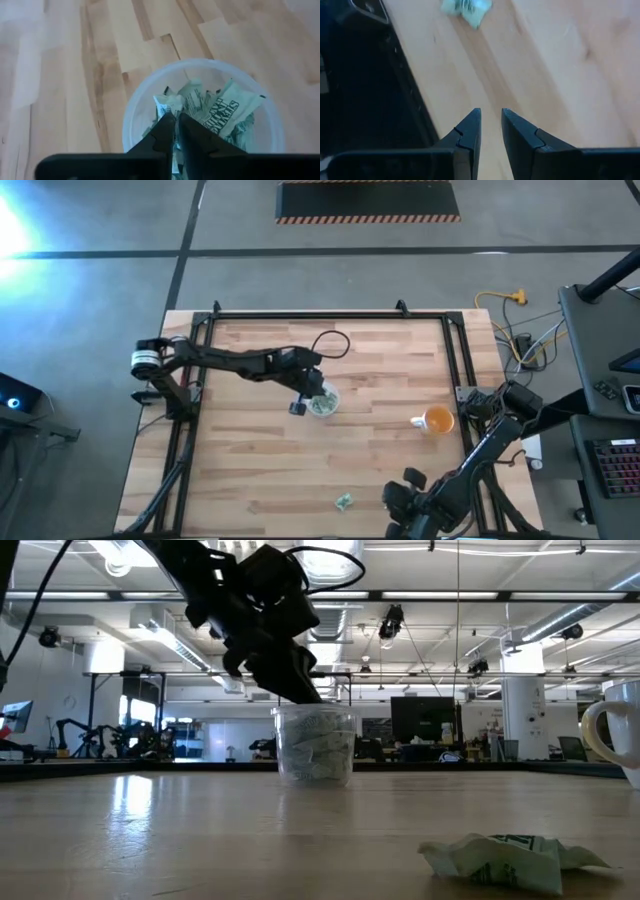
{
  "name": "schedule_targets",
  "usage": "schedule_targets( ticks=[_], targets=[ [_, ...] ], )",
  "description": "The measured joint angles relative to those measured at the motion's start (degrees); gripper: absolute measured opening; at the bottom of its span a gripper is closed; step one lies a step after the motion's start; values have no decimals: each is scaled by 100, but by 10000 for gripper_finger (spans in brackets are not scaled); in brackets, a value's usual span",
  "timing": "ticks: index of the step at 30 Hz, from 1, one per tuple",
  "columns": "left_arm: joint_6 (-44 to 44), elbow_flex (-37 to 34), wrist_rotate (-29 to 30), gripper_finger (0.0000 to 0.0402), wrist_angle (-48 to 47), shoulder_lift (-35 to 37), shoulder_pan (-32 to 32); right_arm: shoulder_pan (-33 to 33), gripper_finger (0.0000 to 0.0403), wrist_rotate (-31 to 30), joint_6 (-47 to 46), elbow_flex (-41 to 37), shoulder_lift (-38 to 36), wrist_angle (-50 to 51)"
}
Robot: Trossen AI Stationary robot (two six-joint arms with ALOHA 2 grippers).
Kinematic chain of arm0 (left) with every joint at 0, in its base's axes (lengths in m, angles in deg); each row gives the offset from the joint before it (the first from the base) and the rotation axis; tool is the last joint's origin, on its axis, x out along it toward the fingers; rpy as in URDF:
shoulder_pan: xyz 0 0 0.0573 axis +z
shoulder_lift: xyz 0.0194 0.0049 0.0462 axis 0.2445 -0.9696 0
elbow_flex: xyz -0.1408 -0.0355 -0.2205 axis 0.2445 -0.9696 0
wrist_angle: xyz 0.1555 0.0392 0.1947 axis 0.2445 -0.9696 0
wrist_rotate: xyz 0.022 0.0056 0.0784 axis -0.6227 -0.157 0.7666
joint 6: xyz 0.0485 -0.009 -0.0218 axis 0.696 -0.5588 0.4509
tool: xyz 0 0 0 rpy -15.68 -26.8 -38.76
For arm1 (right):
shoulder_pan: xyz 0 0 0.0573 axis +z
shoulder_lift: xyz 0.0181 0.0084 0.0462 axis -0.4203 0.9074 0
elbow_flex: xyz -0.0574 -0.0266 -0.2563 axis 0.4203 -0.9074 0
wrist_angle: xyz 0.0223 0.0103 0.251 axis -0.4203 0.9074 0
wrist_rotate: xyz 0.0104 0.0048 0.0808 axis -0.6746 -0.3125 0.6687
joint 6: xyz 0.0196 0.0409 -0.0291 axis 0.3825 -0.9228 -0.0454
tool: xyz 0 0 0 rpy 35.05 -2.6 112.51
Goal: Pick and place Stevia / Truvia into bins
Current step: Put the light green stevia packet into the transparent container
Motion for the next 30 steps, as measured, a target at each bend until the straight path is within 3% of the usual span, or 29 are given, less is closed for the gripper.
schedule_targets(
  ticks=[6, 16, 30],
  targets=[
    [-36, 2, 10, 79, -44, 75, -2, 150, 68, 881, -1057, -7, 0, -8],
    [-96, 0, 37, 190, -285, 491, -13, 542, 68, 1014, -2478, -136, 0, 706],
    [-527, -37, 33, 208, -1308, 1864, -275, 586, 68, 1083, -2730, -560, 7, 622]
  ],
)
